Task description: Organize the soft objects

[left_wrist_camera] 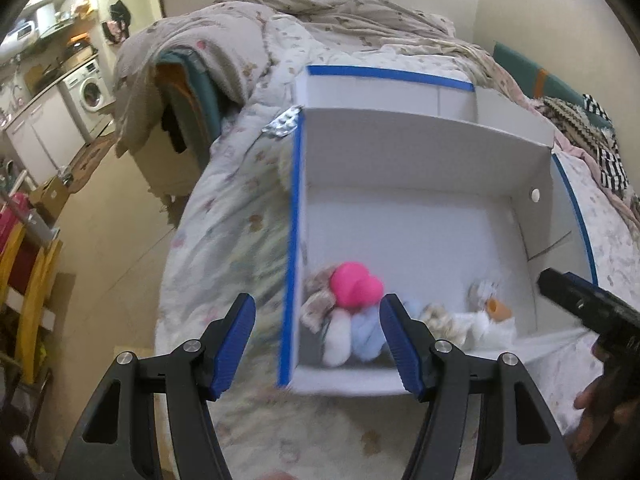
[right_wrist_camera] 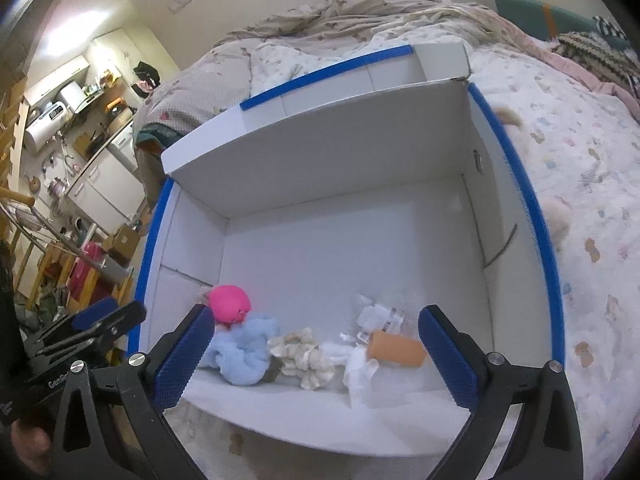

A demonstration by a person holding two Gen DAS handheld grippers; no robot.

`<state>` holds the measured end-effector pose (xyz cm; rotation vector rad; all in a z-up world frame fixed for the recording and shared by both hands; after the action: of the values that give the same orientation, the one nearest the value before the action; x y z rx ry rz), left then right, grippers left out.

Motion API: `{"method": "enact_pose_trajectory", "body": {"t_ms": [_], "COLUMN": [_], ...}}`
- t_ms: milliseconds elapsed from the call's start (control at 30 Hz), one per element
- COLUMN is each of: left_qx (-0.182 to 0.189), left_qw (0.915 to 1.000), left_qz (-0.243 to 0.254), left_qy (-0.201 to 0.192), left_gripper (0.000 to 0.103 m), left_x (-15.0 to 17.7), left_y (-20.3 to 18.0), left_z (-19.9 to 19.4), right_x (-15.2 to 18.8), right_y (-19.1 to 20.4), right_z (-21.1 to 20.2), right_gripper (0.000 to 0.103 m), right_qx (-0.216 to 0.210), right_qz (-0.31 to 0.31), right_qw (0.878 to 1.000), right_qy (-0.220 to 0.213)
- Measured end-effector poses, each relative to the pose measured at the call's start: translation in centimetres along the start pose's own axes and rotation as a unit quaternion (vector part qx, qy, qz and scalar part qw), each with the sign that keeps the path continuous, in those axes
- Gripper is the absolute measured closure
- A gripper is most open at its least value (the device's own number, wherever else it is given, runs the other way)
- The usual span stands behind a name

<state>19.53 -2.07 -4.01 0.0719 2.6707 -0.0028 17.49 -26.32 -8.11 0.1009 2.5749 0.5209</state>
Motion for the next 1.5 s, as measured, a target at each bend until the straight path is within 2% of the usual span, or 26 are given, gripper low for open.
{"method": "enact_pose_trajectory", "body": {"t_ms": [167, 267, 467, 567, 767, 833, 867, 900, 1033, 1100, 1167, 1200, 1233, 1367, 1500], "left_qx": [0.007, 0.005, 0.016, 0.027, 0.031, 0.034, 0.041, 0.047, 0.029, 0.017, 0.019, 0.012, 0.000, 0.007, 0.004], "left_qw": [0.9991, 0.9985, 0.9976, 0.9978, 0.9988, 0.9985, 0.9982, 0.9978, 0.9986, 0.9974, 0.9922, 0.9917, 0.9921, 0.9926, 0.9925], "left_qz": [-0.035, -0.047, -0.061, -0.050, -0.036, -0.042, -0.045, -0.046, -0.040, -0.042, -0.035, -0.029, -0.023, -0.030, -0.035], "left_qy": [0.024, 0.026, 0.030, 0.032, 0.006, 0.001, 0.002, 0.003, -0.016, -0.057, -0.118, -0.125, -0.123, -0.118, -0.117], "left_gripper": [0.041, 0.041, 0.041, 0.041, 0.034, 0.020, 0.010, 0.008, 0.008, 0.008, 0.007, 0.007, 0.007, 0.007, 0.008], "left_x": [2.2, 3.4, 5.5, 6.1, 7.0, 7.3, 7.4, 7.4, 7.3, 7.1, 7.4, 7.4, 7.3, 7.0, 6.9], "left_y": [1.6, 2.4, 2.6, 1.8, 1.0, 1.1, 1.2, 1.2, 0.8, 0.9, 0.9, 0.8, 0.6, 1.0, 1.2], "left_z": [-0.1, -0.5, -1.6, -2.0, -3.7, -4.0, -3.9, -3.9, -4.1, -4.9, -6.0, -6.1, -6.1, -6.0, -5.9], "right_x": [1.4, 2.2, 4.4, 5.3, 6.9, 7.5, 7.7, 7.9, 8.2, 8.0, 7.8, 7.7, 7.6, 7.2, 6.8], "right_y": [-0.1, 0.2, 1.0, 1.0, 0.9, 1.3, 1.6, 1.7, 2.8, 3.2, 3.5, 3.7, 3.9, 4.3, 4.6], "right_z": [-1.4, -2.5, -4.0, -4.3, -5.2, -5.5, -5.6, -5.7, -5.7, -5.8, -5.8, -5.8, -5.8, -6.0, -5.9], "right_gripper": [0.000, 0.000, 0.000, 0.000, 0.000, 0.000, 0.000, 0.000, 0.000, 0.000, 0.000, 0.000, 0.000, 0.000, 0.000], "right_qx": [0.005, 0.008, 0.016, 0.000, 0.002, 0.006, 0.008, 0.011, 0.034, 0.054, 0.071, 0.079, 0.088, 0.118, 0.128], "right_qz": [-0.001, -0.009, -0.028, -0.026, -0.010, -0.013, -0.016, -0.019, -0.042, -0.055, -0.062, -0.065, -0.069, -0.079, -0.086], "right_qw": [1.000, 1.000, 0.999, 1.000, 1.000, 1.000, 1.000, 1.000, 0.998, 0.997, 0.994, 0.993, 0.991, 0.984, 0.981], "right_qy": [-0.002, -0.008, -0.006, 0.006, 0.008, 0.006, 0.003, 0.001, -0.011, -0.029, -0.052, -0.063, -0.075, -0.108, -0.117]}}
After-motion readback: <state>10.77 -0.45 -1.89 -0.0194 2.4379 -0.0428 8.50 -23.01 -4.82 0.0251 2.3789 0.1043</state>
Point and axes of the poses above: each gripper's, at about its wrist camera, not at the fingertips, and z roughly the way its jaws point, y to its left, x to its underside, the point moved 1 cm from there along z, roughly the way its jaws point, and after that the axes turned 7 degrees about y, right-handed, at the moved point
